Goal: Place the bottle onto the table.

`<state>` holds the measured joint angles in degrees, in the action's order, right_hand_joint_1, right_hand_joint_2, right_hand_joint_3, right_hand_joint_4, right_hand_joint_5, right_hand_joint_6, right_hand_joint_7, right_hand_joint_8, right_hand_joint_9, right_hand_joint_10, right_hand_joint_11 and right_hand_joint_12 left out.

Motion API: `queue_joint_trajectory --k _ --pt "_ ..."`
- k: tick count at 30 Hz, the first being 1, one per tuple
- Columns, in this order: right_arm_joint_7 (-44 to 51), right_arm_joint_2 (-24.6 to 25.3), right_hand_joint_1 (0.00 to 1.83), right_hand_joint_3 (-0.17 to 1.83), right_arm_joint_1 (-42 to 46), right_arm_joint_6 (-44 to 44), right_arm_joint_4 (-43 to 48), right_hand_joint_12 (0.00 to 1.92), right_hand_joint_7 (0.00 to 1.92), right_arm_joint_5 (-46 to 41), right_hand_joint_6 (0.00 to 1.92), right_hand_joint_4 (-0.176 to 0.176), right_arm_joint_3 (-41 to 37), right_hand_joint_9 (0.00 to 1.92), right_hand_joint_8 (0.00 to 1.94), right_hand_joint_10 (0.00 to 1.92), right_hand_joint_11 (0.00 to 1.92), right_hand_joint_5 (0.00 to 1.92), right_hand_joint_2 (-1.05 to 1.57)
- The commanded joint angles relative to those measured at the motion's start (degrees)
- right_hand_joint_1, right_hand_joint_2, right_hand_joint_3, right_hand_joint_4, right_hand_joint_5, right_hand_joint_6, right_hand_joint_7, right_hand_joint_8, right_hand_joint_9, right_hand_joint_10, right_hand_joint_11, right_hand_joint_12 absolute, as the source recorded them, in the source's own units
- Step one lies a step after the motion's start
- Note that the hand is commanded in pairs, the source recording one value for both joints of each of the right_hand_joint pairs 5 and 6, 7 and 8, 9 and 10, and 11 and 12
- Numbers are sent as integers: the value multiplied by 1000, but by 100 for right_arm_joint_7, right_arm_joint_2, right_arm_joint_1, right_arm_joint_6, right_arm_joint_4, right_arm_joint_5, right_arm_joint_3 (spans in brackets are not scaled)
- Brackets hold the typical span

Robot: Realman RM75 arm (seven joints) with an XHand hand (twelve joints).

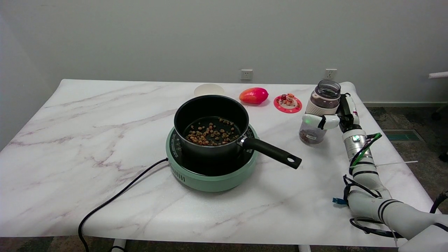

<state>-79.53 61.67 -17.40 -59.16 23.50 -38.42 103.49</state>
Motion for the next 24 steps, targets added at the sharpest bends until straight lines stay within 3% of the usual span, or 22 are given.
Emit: queue_joint_trajectory --k 1,3,4,5,7,9,20,24 --pt "26 70 1412 797 105 -143 -27 1196 1920 -100 1917 0 17 1338 1920 1338 1196 1917 772" --pt "26 70 1391 1204 105 -153 -27 1119 1874 -108 1781 0 9 1301 1874 1301 1119 1781 306" --pt "26 70 1379 1392 105 -153 -27 1034 1789 -108 1566 0 3 1262 1789 1262 1034 1566 6" --pt "26 70 1355 1463 112 -153 -27 869 1580 -108 1177 0 1 1154 1580 1154 869 1177 -314" --pt "19 70 1330 1406 113 -153 -27 784 1447 -108 1000 0 1 1086 1447 1086 784 1000 -410" --pt "-4 70 1311 1172 113 -161 -27 662 1273 -108 777 0 8 944 1273 944 662 777 -476" --pt "-22 64 1288 1061 160 -206 -11 562 1132 -108 651 0 -29 754 1132 754 562 651 -555" --pt "-37 -30 1278 1127 208 -255 -11 562 1050 -108 618 0 -31 667 1050 667 562 618 -658"
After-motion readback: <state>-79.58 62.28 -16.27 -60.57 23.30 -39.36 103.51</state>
